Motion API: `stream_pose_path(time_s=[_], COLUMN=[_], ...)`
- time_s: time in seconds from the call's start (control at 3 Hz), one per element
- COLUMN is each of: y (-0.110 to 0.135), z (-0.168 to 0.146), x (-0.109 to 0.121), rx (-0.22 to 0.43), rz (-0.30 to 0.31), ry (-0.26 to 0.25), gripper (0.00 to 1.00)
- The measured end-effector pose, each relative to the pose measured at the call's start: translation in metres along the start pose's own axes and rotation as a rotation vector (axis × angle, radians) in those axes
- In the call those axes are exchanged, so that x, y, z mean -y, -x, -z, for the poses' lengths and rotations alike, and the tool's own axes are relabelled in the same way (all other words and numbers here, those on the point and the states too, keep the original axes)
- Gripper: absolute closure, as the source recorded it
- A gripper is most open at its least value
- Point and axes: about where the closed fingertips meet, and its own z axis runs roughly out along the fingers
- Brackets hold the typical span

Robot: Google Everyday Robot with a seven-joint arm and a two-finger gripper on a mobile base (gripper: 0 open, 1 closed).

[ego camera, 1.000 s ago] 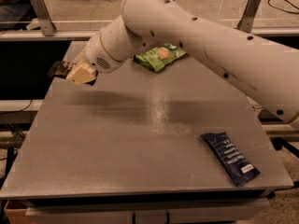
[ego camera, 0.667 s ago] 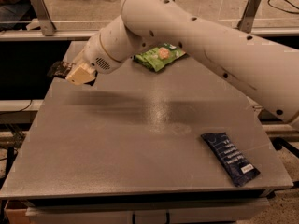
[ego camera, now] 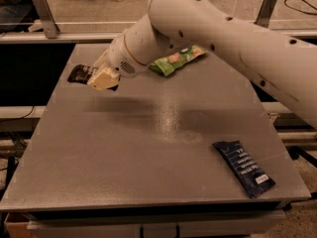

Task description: Move rxbar chocolate near green rice chip bag

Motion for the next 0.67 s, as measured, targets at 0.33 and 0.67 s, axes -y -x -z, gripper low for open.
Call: stream_pose_path(time_s=[0.33, 0.67], y=[-0.038, -0.087], z=[0.043, 0.085], x=[0.000, -0.001], rx=[-0.009, 0.012], rz=[-0.017, -0.068], ry=[-0.035, -0.067], gripper=[1.00, 1.00])
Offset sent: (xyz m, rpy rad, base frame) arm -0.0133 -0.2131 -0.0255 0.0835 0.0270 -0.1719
